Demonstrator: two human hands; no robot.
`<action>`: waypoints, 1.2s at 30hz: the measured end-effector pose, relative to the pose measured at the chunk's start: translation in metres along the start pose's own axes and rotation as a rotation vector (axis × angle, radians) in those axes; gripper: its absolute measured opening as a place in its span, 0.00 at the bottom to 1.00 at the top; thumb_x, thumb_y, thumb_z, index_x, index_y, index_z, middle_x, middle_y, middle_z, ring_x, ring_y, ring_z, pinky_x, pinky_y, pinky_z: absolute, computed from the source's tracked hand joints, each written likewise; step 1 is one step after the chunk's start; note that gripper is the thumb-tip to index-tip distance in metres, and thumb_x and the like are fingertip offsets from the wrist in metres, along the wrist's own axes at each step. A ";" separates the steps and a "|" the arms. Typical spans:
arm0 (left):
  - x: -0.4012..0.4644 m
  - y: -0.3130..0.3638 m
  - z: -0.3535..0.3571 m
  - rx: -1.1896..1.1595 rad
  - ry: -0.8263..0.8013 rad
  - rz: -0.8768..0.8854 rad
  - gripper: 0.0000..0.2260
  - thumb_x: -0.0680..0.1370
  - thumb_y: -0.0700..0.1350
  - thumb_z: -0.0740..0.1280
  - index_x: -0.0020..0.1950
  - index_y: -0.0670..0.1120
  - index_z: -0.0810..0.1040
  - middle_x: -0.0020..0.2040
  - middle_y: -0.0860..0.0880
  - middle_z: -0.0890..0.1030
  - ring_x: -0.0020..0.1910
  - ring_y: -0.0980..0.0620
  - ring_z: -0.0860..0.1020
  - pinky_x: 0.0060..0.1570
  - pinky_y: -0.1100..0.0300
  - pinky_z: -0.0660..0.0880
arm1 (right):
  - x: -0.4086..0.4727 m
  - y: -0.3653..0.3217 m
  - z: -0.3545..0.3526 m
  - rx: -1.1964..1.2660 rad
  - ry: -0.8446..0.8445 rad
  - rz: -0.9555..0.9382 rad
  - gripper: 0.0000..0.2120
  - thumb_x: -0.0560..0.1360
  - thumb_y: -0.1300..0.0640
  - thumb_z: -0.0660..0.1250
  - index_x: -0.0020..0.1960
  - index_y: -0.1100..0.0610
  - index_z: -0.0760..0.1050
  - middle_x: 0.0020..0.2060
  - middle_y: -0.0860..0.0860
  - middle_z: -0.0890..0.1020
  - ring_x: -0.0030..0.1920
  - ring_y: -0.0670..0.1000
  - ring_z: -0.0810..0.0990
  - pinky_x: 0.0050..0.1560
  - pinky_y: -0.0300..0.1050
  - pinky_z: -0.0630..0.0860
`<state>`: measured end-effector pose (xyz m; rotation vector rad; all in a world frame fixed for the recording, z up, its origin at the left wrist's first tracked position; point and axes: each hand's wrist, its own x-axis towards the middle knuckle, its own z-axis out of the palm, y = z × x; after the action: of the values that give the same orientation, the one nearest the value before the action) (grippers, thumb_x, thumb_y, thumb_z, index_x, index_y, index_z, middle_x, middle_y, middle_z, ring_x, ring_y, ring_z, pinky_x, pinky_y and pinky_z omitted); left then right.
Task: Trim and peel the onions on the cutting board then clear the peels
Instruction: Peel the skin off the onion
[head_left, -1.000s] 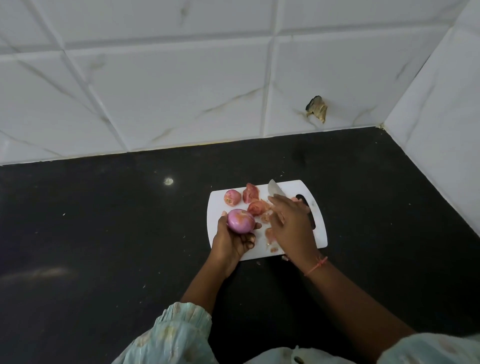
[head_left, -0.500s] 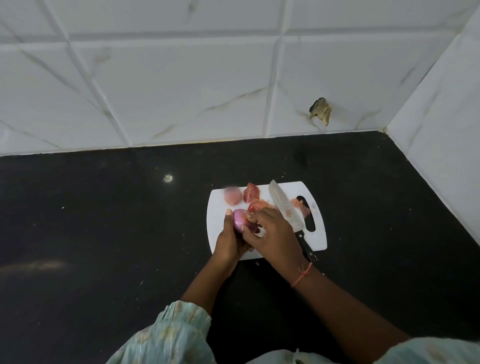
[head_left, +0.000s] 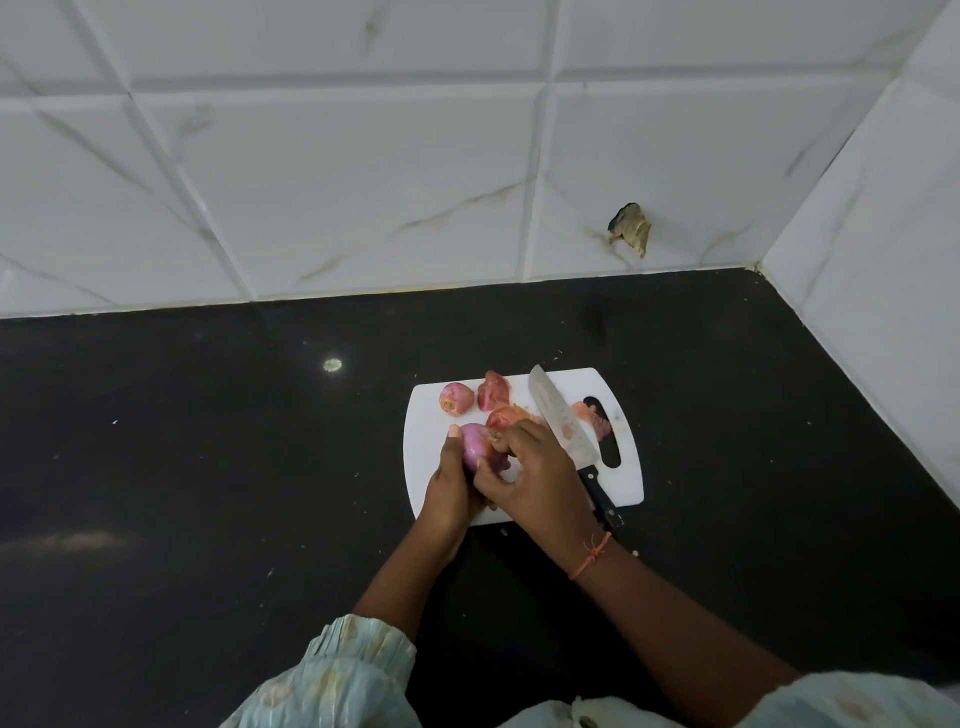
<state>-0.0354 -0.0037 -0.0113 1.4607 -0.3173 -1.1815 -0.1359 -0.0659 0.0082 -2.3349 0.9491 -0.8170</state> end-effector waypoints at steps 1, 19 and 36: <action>0.001 -0.001 0.000 -0.011 0.002 -0.004 0.27 0.85 0.60 0.49 0.55 0.47 0.83 0.51 0.46 0.87 0.56 0.47 0.84 0.58 0.52 0.80 | 0.001 -0.001 0.000 -0.010 0.002 -0.007 0.11 0.71 0.48 0.68 0.41 0.56 0.76 0.41 0.49 0.78 0.45 0.47 0.75 0.42 0.42 0.77; 0.007 -0.003 -0.002 -0.102 -0.051 0.018 0.31 0.85 0.61 0.47 0.57 0.42 0.81 0.47 0.40 0.85 0.44 0.44 0.79 0.44 0.51 0.77 | 0.005 0.002 -0.006 0.164 0.001 -0.017 0.05 0.74 0.55 0.71 0.47 0.56 0.80 0.43 0.47 0.81 0.46 0.44 0.79 0.47 0.40 0.78; 0.008 -0.003 -0.001 -0.074 -0.058 0.042 0.32 0.85 0.62 0.47 0.54 0.41 0.82 0.47 0.33 0.82 0.37 0.46 0.76 0.38 0.54 0.75 | 0.006 0.000 -0.006 0.128 0.056 0.022 0.04 0.74 0.58 0.70 0.41 0.57 0.78 0.38 0.48 0.80 0.40 0.47 0.78 0.41 0.41 0.78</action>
<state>-0.0323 -0.0082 -0.0176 1.3517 -0.3397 -1.1910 -0.1366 -0.0715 0.0140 -2.1996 0.9163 -0.9113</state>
